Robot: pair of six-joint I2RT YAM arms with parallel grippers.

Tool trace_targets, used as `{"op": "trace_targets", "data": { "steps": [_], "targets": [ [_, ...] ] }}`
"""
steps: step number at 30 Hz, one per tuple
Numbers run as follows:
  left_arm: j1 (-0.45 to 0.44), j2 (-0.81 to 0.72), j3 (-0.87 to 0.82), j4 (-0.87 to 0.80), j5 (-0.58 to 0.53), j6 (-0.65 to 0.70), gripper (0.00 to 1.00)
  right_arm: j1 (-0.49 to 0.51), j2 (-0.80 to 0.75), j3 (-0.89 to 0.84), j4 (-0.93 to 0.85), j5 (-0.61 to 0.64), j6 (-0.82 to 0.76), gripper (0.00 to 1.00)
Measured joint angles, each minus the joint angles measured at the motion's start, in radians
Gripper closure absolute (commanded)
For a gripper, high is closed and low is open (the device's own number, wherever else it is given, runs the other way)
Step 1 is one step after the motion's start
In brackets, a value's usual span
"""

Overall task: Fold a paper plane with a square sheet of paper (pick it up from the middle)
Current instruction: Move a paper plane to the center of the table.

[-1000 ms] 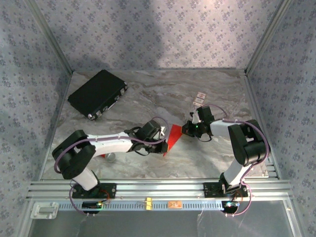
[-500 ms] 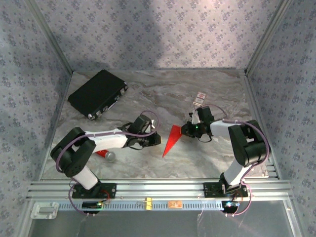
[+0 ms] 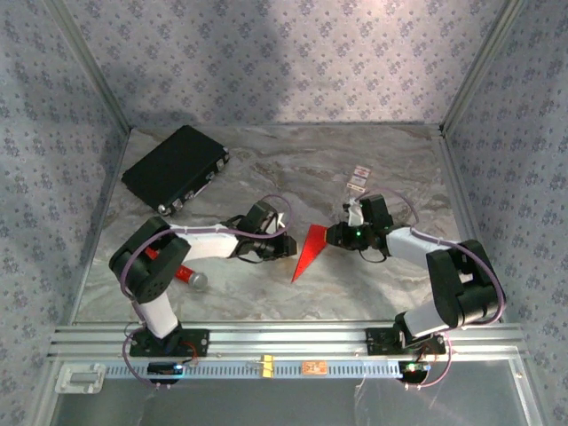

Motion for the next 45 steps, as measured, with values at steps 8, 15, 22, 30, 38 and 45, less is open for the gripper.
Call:
{"op": "trace_targets", "data": {
  "steps": [8,15,22,30,38,45],
  "targets": [
    [0.000,0.038,0.028,-0.009,0.014,0.012,0.77,0.031,0.000,-0.029,-0.005,0.000,0.029,0.76],
    [-0.002,0.056,0.049,-0.014,0.014,0.035,0.77,0.053,0.000,-0.032,-0.004,0.000,0.037,0.76],
    [-0.011,0.063,0.050,-0.037,0.014,0.053,0.76,0.055,0.000,-0.045,-0.003,0.000,0.047,0.76],
    [-0.017,0.080,0.074,-0.043,0.023,0.068,0.73,0.057,0.000,-0.061,-0.001,0.001,0.055,0.76],
    [-0.024,0.101,0.100,-0.044,0.042,0.082,0.68,0.060,0.000,-0.075,0.026,-0.002,0.067,0.76],
    [-0.028,0.103,0.107,-0.051,0.044,0.090,0.67,0.060,0.021,-0.085,0.081,-0.018,0.096,0.76]
  ]
}}
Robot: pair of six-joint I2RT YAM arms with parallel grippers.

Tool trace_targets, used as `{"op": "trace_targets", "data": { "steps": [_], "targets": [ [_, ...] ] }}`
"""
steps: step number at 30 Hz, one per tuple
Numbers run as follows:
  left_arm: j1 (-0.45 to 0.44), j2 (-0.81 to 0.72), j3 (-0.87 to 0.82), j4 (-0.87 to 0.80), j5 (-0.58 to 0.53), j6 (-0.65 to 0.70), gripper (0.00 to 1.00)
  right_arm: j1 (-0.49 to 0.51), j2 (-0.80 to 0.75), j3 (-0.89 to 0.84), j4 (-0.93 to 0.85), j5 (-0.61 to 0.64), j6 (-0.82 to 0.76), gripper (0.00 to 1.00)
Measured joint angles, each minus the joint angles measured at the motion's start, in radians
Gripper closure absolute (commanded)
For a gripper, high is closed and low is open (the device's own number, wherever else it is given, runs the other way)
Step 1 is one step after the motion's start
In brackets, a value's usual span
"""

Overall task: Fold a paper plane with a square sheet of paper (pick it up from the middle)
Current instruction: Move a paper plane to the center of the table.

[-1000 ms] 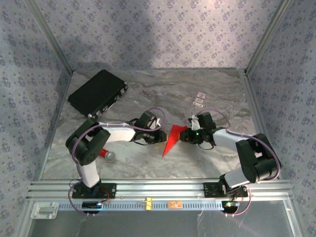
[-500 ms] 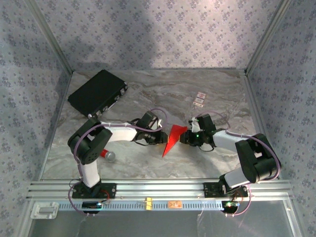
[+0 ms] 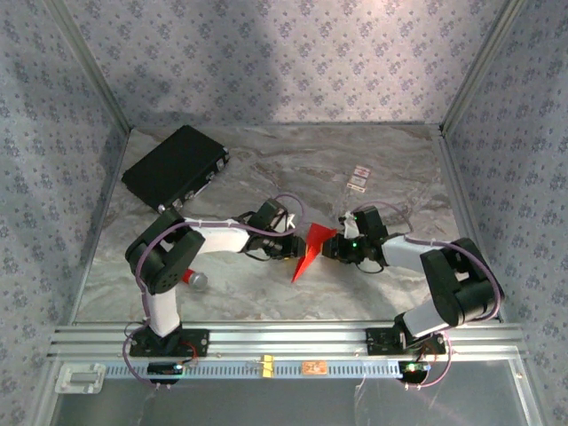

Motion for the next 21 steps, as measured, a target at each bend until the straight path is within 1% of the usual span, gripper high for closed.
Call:
{"op": "trace_targets", "data": {
  "steps": [6,14,21],
  "targets": [
    [0.000,0.002,0.002,-0.003,0.008,0.015,0.67,0.002,0.006,-0.003,0.021,-0.011,0.012,0.76],
    [-0.019,0.013,0.004,0.008,0.064,0.021,0.67,0.004,0.024,-0.012,0.057,-0.029,0.022,0.78],
    [-0.023,0.018,0.004,0.012,0.085,0.021,0.69,0.004,0.029,-0.021,0.075,-0.036,0.031,0.78]
  ]
}}
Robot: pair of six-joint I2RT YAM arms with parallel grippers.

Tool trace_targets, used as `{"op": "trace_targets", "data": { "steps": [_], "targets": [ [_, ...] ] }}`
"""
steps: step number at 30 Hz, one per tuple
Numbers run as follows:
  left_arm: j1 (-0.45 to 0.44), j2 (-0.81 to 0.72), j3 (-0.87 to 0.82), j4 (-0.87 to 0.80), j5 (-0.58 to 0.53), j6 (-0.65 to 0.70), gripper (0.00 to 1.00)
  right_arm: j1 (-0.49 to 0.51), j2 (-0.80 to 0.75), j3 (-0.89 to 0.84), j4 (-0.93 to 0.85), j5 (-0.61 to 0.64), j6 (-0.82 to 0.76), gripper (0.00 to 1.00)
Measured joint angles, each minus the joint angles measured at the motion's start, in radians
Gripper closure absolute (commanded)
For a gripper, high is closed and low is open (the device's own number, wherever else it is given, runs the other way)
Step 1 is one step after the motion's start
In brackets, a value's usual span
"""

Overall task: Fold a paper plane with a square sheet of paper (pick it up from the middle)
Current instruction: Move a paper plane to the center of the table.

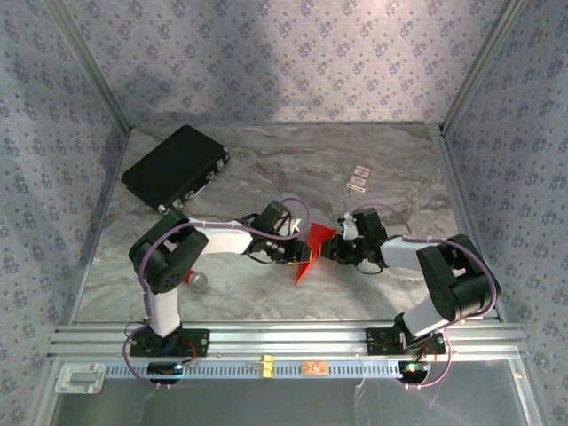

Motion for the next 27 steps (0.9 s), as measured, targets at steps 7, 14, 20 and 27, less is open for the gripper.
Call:
{"op": "trace_targets", "data": {
  "steps": [7,14,20,27],
  "targets": [
    [-0.006,0.004,0.000,0.000,0.009,-0.003,0.79,0.000,0.002,0.000,0.004,0.000,0.007,0.78],
    [-0.006,0.003,0.000,0.005,0.006,-0.009,0.91,0.000,0.002,-0.001,0.004,0.001,0.007,0.78],
    [-0.023,-0.072,-0.021,-0.036,-0.130,-0.019,0.96,0.001,-0.048,-0.001,-0.032,0.037,0.007,0.78],
    [-0.058,-0.189,0.009,-0.262,-0.489,-0.079,0.98,0.003,-0.127,0.003,-0.104,0.104,0.002,0.78]
  ]
}}
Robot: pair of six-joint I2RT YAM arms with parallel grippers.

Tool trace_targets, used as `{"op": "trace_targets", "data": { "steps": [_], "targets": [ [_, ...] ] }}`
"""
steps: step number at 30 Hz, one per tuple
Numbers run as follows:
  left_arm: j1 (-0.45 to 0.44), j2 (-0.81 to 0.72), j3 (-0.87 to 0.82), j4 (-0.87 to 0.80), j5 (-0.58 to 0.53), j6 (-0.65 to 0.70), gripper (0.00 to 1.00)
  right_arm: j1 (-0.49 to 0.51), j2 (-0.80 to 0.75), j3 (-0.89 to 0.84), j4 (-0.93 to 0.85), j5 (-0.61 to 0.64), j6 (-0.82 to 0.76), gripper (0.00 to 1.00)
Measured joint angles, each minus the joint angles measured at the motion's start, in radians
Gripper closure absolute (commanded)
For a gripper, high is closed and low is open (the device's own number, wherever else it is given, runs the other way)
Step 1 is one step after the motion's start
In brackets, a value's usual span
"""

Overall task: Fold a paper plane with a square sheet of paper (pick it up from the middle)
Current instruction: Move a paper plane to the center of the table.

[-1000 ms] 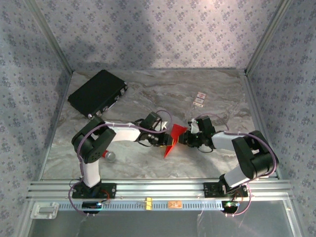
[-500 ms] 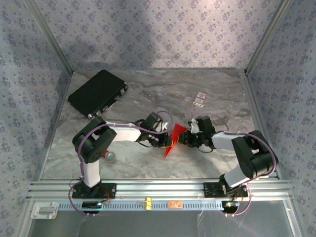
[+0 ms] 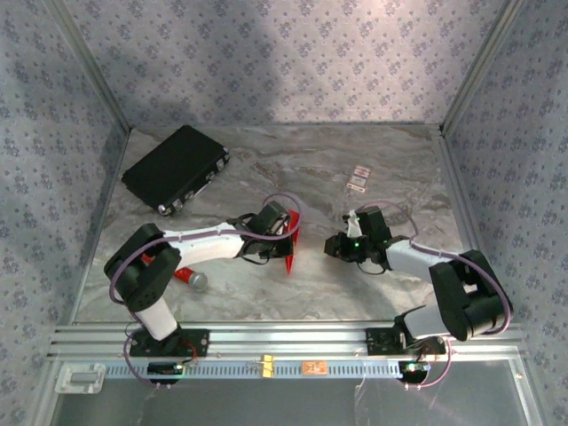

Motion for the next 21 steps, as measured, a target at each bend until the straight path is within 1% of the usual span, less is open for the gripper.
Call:
{"op": "trace_targets", "data": {
  "steps": [3,8,13,21],
  "targets": [
    [-0.018,0.000,0.027,-0.086,-0.100,-0.003,0.97,0.005,-0.002,0.005,-0.019,0.012,0.000,0.78],
    [-0.034,0.000,0.045,-0.157,-0.178,-0.004,0.95,0.020,-0.002,0.005,-0.036,0.026,-0.003,0.78],
    [-0.038,0.003,0.046,-0.181,-0.203,-0.010,0.94,0.026,-0.002,0.005,-0.036,0.029,-0.003,0.78],
    [-0.038,0.024,0.046,-0.179,-0.202,-0.014,0.89,0.028,-0.002,0.008,-0.037,0.029,-0.003,0.77]
  ]
}}
